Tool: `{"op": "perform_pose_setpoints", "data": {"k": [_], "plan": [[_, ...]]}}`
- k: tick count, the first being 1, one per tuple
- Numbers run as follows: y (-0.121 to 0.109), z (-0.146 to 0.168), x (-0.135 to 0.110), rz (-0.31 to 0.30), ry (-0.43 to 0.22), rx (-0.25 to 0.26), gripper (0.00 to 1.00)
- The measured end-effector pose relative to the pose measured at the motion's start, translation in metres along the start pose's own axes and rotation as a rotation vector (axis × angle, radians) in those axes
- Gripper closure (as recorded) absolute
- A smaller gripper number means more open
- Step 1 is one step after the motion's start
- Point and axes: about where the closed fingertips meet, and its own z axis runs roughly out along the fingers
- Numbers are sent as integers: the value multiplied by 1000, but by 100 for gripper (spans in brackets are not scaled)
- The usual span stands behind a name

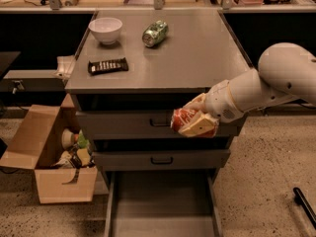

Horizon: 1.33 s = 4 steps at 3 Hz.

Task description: Place coke can into bottom drawer

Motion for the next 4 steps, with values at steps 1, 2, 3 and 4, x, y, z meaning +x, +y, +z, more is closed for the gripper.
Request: {"op": "perform_pose_setpoints", "data": {"k": [1,2,3,4], "plan": [[25,41,74,54,-5,-18,100],[46,71,132,109,-8,-24,100],[67,111,187,188,-25,-45,100],[67,111,187,188,-25,-45,100]]}}
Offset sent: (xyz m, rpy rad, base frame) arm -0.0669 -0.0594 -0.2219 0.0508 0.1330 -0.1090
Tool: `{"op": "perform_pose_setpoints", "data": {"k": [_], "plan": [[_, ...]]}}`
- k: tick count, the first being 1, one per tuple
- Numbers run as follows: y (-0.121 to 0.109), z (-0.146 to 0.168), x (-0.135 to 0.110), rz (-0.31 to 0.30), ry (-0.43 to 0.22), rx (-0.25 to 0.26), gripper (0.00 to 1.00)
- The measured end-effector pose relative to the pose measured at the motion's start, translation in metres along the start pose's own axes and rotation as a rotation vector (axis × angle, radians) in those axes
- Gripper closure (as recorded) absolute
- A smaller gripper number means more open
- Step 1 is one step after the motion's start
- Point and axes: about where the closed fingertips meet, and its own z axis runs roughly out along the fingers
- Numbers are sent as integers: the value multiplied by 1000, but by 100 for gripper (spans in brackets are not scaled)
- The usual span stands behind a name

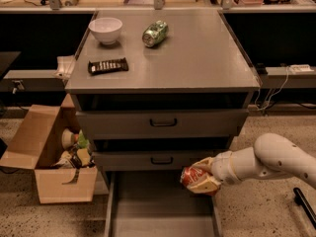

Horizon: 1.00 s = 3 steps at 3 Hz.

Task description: Place coke can into bottom drawer

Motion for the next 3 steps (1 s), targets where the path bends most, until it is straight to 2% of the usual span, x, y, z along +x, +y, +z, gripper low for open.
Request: {"op": "perform_pose_setpoints", "data": {"k": [1,2,3], "plan": [[-10,27,24,40,34,23,100],[-30,59,60,63,76,88,100],[-52,91,104,84,91,128,100]]}}
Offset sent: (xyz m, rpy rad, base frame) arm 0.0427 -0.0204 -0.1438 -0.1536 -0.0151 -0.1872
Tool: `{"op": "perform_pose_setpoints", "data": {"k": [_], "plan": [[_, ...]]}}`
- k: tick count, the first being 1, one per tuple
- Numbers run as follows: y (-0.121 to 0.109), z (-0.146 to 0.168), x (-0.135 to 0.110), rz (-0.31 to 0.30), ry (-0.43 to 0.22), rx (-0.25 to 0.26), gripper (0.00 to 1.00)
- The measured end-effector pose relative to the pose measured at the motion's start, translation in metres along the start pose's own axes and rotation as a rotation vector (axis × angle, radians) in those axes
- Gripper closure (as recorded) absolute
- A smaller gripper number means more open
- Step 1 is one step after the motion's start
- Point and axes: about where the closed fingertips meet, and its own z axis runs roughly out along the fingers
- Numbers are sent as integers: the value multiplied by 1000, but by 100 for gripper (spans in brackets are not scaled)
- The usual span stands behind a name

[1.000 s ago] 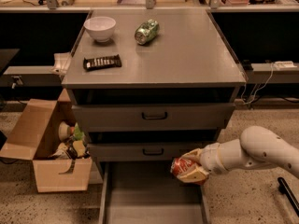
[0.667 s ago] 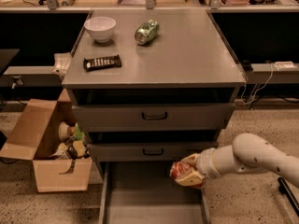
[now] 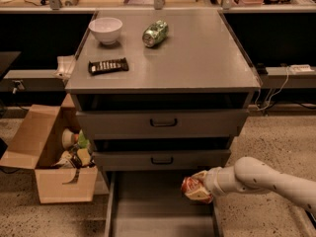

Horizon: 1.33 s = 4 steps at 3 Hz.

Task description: Place coke can into bottom drawer

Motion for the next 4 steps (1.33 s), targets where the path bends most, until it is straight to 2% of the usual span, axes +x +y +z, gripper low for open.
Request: {"op": "perform_pose_setpoints", "data": {"k": [2,3,4], "plan": [[-35,89,78,93,-29,-23,100],[-43,128,105,140,-27,-66,100],[-45,159,121,161,-6,-112,100]]}}
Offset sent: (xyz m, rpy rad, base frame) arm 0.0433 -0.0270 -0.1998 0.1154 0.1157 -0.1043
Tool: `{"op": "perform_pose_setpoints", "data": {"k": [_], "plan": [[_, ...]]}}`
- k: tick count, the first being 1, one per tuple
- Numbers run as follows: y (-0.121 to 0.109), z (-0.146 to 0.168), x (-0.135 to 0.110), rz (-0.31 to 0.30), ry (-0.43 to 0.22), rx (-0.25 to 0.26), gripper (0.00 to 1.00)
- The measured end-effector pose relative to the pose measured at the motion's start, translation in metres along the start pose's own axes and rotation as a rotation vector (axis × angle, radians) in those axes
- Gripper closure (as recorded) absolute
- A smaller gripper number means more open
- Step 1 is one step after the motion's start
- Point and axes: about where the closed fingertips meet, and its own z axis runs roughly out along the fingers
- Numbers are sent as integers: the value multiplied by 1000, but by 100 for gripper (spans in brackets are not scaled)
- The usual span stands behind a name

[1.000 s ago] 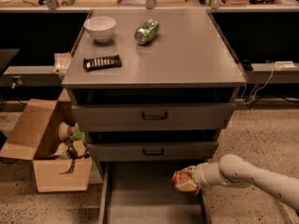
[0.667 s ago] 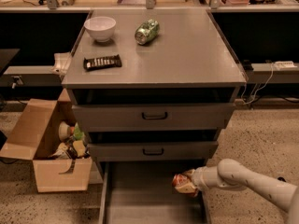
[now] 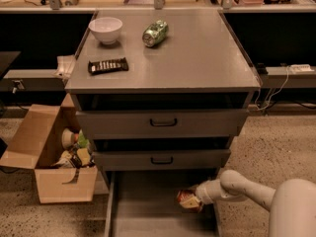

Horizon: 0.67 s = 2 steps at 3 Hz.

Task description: Place coke can into bottom drawer

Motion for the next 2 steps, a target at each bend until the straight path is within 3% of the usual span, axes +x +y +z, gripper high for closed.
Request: {"op": "perform_pose_setpoints", "data": {"k": [1,2], "plan": [[-3,23,10,11,23,-40,100],[-5,37,18,32,45,-69,84]]}}
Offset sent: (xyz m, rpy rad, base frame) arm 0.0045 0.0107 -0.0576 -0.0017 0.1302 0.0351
